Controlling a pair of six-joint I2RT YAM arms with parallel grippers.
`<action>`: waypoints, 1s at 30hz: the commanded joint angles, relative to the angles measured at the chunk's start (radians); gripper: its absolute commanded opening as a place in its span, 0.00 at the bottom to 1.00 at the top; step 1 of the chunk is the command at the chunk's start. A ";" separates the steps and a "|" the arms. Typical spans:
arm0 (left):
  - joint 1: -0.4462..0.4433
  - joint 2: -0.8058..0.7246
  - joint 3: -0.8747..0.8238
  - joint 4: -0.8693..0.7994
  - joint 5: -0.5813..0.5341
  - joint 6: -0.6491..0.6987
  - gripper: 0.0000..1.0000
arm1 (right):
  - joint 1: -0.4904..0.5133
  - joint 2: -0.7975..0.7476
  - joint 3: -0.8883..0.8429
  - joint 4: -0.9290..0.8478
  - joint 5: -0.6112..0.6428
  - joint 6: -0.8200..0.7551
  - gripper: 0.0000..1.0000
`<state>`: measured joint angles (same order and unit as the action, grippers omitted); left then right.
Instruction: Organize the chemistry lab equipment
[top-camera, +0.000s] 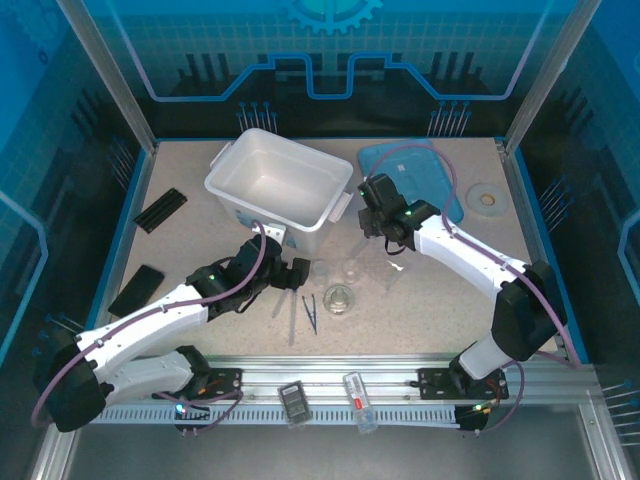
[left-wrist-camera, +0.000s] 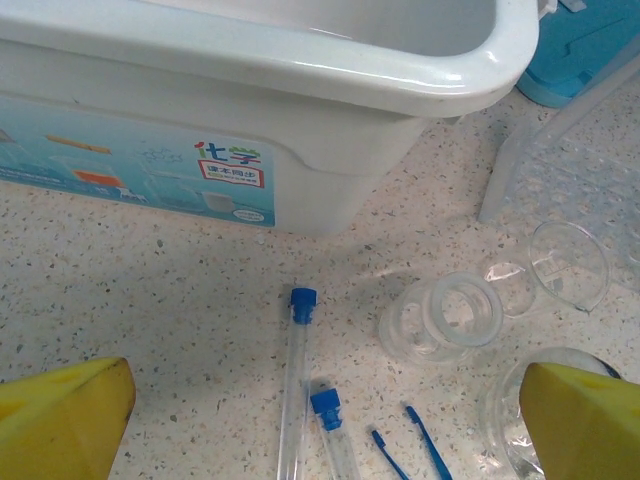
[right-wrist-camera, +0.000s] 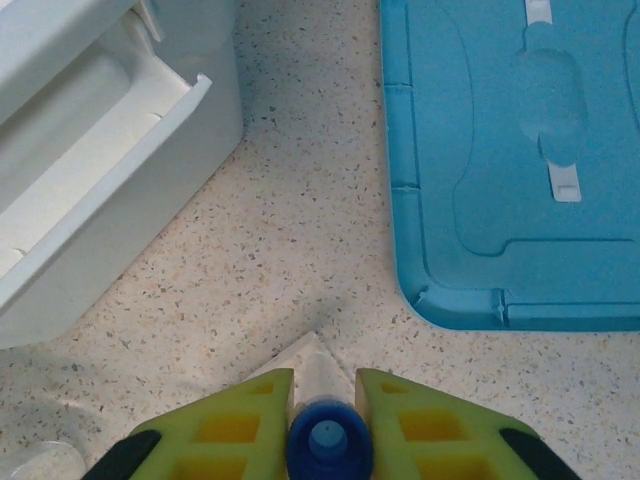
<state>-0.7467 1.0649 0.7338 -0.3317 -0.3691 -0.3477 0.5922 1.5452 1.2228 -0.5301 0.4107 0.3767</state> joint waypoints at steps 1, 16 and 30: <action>0.009 0.001 -0.004 0.010 0.020 -0.022 1.00 | -0.012 -0.008 -0.014 0.007 -0.001 0.003 0.26; 0.008 0.011 -0.004 0.010 0.032 -0.018 1.00 | -0.004 -0.152 0.013 -0.060 0.002 -0.004 0.39; 0.008 0.125 -0.005 -0.108 0.016 -0.125 0.88 | 0.086 -0.286 -0.035 -0.163 -0.032 -0.015 0.39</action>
<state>-0.7460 1.1759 0.7319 -0.3809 -0.3576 -0.4202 0.6636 1.2919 1.2095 -0.6426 0.3859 0.3649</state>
